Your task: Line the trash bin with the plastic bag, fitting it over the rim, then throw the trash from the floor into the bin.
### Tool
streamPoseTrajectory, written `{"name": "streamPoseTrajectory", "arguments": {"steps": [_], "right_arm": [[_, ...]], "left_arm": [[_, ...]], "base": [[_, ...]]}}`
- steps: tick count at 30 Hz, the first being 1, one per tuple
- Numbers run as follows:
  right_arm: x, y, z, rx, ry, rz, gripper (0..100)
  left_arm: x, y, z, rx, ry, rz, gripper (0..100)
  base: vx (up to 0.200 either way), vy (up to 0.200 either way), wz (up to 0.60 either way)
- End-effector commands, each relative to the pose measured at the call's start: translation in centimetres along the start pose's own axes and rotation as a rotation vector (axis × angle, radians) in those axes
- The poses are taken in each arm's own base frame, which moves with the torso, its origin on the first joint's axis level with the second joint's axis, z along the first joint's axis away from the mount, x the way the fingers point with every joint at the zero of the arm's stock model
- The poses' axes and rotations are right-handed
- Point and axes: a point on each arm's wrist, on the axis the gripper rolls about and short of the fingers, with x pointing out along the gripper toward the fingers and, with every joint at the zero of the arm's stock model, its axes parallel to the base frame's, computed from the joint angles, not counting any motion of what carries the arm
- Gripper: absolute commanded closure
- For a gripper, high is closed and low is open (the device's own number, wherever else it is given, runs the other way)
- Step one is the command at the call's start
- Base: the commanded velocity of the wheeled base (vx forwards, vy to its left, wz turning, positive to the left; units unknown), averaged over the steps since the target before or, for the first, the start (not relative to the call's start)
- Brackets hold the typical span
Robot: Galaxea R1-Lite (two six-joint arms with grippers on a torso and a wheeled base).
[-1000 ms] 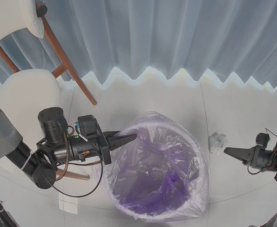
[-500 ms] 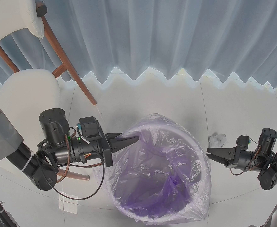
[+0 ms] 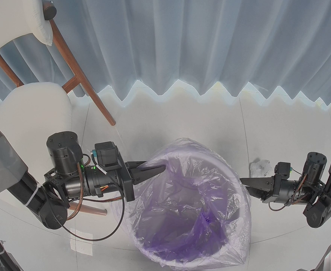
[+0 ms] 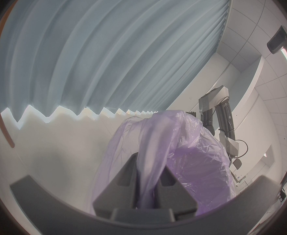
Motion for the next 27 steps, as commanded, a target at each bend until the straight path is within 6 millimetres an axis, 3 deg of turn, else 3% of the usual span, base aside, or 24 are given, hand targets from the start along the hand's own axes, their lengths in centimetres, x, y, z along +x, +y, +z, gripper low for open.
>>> {"name": "streamPoseTrajectory", "arguments": {"steps": [1,12,24,27], "right_arm": [[-0.4,1.2,0.2,-0.023,-0.018,0.023,100],[-0.9,1.1,-0.6,-0.003,-0.008,0.004,100],[-0.8,-4.6,-0.1,-0.155,-0.065,-0.159,100],[-0.7,-4.9,0.7,-0.156,-0.103,-0.178,100]], "left_arm": [[-0.2,-0.1,-0.4,-0.003,0.003,0.002,100],[-0.2,-0.1,-0.1,0.013,-0.016,0.0,100],[-0.5,-0.9,1.0,0.027,-0.041,-0.012,100],[-0.5,-1.0,1.0,0.028,-0.04,-0.015,100]], "base": [[0.0,0.0,0.0],[0.0,0.0,0.0],[0.0,0.0,0.0],[0.0,0.0,0.0]]}}
